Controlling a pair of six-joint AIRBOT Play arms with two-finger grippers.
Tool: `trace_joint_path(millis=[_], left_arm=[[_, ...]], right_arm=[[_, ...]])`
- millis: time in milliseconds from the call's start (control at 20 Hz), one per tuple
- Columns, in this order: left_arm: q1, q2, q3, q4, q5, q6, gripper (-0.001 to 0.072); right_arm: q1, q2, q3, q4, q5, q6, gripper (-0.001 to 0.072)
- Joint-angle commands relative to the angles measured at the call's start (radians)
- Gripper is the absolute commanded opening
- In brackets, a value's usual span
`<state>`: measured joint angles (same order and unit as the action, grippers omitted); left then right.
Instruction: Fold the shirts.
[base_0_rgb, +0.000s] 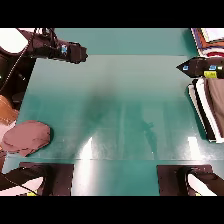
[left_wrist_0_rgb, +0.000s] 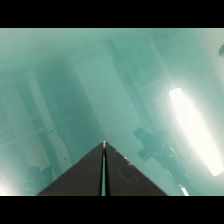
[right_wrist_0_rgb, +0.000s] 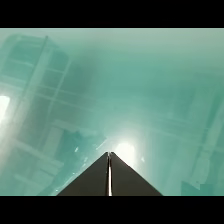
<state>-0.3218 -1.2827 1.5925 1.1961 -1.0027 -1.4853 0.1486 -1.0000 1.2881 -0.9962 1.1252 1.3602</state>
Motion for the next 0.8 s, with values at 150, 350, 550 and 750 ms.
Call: trace_joint_path(millis=[150,350,550,750], left_arm=[[0.0,0.0,0.0,0.0,0.0,0.0,0.0025],[0.0,0.0,0.0,0.0,0.0,0.0,0.0025],[0.0,0.0,0.0,0.0,0.0,0.0,0.0025],[0.015,0.004,0.001,0.013,0.047,-0.006,0.0024]], right_arm=[[0.002,0.0,0.001,0.001,0.006,0.001,0.0016],[0.002,0.0,0.0,0.001,0.008,0.001,0.0016],[0.002,0.0,0.0,0.001,0.011,0.001,0.0016],[0.002,0.0,0.0,0.001,0.015,0.001,0.0016]])
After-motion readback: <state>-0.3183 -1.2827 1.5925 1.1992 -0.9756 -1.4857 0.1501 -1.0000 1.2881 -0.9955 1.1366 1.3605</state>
